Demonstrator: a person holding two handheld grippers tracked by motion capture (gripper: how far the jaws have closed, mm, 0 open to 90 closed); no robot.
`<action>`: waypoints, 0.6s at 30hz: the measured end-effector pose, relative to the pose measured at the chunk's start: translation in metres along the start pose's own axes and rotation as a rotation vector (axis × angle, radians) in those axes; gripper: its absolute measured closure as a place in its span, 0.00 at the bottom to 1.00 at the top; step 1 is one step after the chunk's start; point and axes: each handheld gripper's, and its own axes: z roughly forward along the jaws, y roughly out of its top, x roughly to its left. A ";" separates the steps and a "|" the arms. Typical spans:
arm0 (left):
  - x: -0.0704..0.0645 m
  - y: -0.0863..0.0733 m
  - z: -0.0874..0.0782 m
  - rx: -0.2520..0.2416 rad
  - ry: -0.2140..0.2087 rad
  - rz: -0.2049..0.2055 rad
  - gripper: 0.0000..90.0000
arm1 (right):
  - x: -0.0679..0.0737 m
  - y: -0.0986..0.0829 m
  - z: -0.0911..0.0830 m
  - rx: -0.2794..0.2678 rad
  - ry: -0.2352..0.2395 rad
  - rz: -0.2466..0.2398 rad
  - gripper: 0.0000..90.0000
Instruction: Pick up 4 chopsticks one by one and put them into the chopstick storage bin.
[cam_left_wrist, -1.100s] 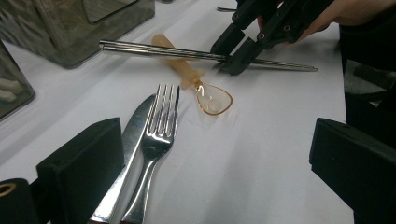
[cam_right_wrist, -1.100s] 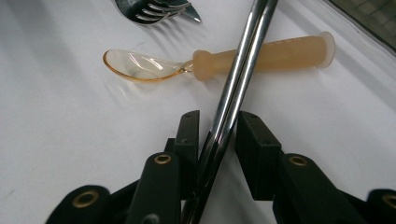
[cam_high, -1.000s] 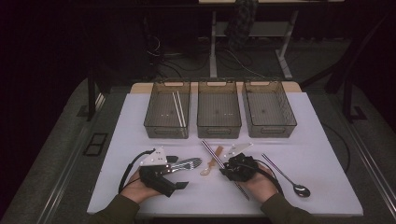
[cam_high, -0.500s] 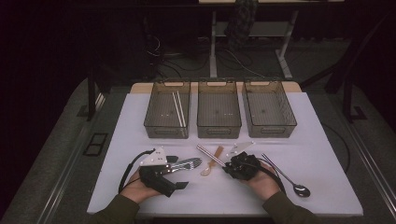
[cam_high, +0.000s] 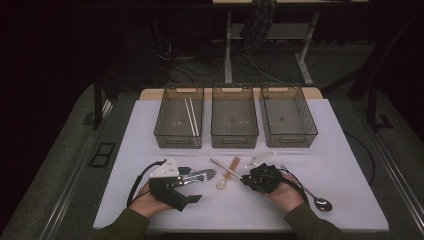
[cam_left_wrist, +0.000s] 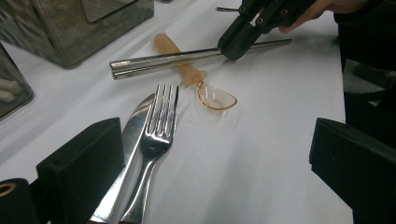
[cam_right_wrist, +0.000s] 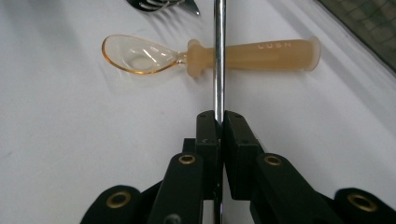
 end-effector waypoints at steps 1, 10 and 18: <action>0.000 0.000 0.000 0.000 0.000 0.000 0.02 | 0.000 0.000 0.000 0.000 0.001 0.000 0.94; 0.000 0.000 0.001 0.004 -0.002 0.001 0.02 | -0.002 -0.003 0.002 0.012 0.016 0.004 0.90; 0.000 0.000 0.000 0.003 -0.003 0.000 0.02 | -0.002 -0.003 0.002 0.005 0.003 0.002 0.76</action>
